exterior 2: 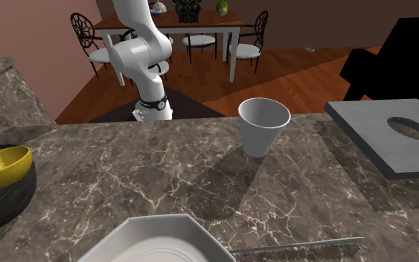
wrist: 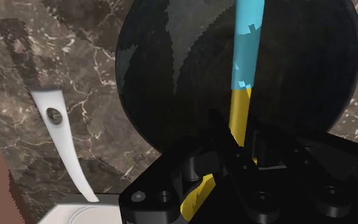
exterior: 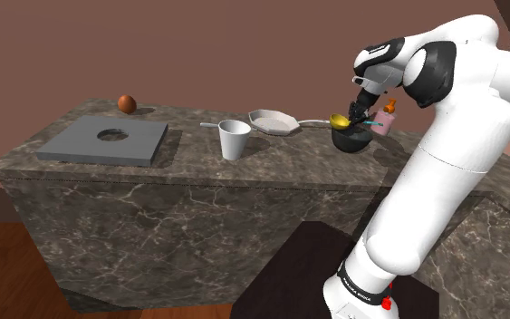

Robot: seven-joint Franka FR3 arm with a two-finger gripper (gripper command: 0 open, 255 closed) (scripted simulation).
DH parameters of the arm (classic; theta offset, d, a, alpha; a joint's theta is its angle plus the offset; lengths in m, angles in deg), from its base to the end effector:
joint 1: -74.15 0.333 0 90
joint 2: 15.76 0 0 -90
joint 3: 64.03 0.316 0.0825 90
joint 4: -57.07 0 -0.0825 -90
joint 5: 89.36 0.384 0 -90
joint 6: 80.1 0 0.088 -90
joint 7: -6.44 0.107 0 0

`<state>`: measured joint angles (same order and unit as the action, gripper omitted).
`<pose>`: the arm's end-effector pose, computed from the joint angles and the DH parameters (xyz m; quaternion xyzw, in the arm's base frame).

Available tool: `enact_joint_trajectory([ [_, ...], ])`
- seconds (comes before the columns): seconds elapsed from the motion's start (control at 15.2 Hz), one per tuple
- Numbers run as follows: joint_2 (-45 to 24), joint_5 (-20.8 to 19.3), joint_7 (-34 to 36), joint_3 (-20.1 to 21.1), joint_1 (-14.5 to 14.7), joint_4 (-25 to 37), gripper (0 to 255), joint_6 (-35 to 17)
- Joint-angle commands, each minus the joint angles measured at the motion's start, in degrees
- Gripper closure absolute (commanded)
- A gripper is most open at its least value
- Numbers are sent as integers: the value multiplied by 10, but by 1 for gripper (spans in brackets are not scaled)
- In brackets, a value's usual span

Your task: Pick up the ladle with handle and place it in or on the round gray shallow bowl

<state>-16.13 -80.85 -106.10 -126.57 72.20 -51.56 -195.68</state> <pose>0.2558 -0.5137 0.5078 0.9208 0.3799 0.0674 0.0573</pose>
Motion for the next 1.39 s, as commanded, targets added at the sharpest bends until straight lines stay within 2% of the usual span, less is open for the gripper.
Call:
enact_joint_trajectory([
  [0.0, -2, 4, -4, 0, 0, -17, 255, -18],
  [0.53, -2, 4, -4, 0, 0, -17, 255, -18],
  [0.59, -2, 4, -4, 0, 0, -17, 0, -18],
  [0.92, -2, 4, -4, 0, 0, -17, 0, -18],
  [1.19, 38, -40, 26, 6, 3, 32, 0, 47],
  [1.32, 38, -40, 26, 6, 3, 32, 0, 47],
])
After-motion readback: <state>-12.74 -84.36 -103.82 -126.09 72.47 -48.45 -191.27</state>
